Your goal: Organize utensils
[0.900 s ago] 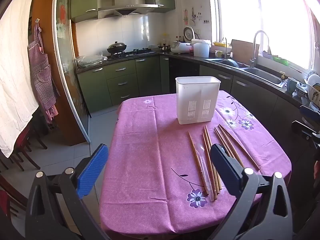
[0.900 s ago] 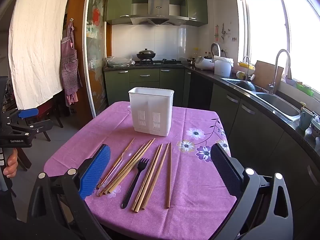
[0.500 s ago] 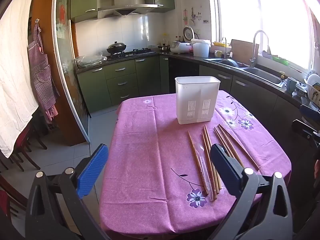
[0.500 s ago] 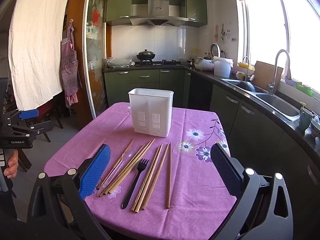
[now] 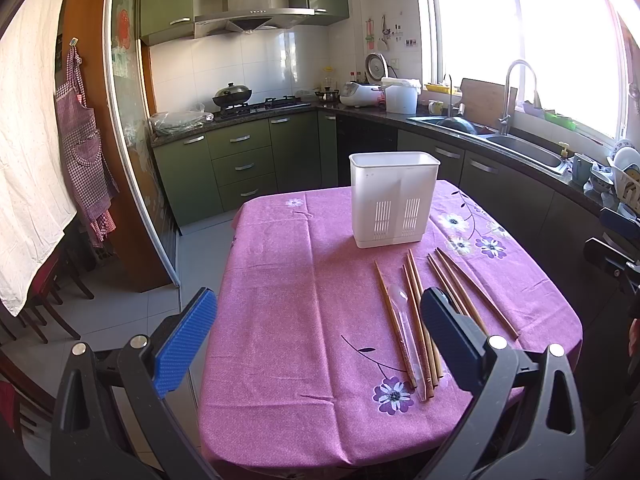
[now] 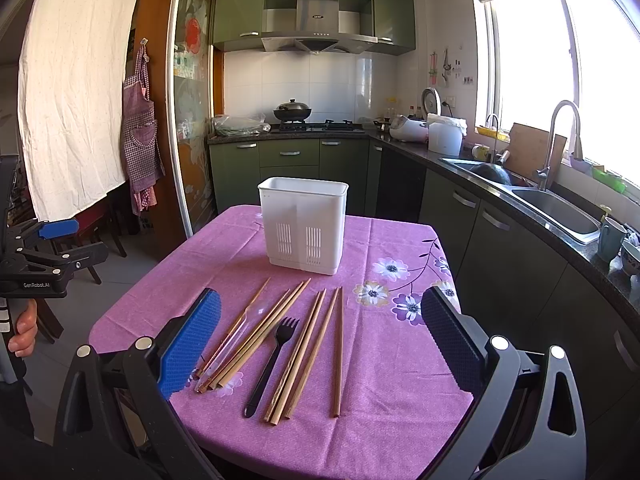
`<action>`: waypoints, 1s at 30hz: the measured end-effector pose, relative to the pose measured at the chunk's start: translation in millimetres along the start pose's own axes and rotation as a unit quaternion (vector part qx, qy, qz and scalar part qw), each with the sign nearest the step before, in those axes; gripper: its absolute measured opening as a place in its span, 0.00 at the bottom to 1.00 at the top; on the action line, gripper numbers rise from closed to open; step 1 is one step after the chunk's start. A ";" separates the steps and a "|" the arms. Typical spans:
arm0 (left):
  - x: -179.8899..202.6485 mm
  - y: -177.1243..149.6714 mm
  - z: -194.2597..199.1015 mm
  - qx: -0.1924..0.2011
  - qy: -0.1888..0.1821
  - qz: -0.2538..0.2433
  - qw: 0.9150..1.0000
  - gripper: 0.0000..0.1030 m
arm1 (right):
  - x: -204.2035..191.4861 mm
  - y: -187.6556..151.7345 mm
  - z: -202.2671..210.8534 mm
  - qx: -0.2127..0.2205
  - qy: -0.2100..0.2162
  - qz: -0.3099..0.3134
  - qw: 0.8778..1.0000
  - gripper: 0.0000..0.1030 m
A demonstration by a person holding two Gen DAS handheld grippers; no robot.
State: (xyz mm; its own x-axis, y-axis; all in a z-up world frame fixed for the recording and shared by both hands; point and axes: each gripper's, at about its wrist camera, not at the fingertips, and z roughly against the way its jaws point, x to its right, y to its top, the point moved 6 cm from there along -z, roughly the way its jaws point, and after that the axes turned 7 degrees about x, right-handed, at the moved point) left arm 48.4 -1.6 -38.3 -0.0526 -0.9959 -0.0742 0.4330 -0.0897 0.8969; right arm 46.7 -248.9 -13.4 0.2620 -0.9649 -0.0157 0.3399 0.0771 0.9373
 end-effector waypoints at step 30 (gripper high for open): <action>54.3 -16.1 -115.0 -0.182 -0.097 0.022 0.978 0.94 | 45.3 -44.6 -106.2 -0.154 -0.027 0.042 0.987 0.96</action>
State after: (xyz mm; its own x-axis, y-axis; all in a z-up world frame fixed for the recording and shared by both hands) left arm 142.0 -55.9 -106.9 -0.1801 -0.9806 0.0769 0.7281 -0.0803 0.6808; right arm 139.4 -269.4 -92.9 0.2556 -0.9632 0.0830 0.5798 0.2214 0.7841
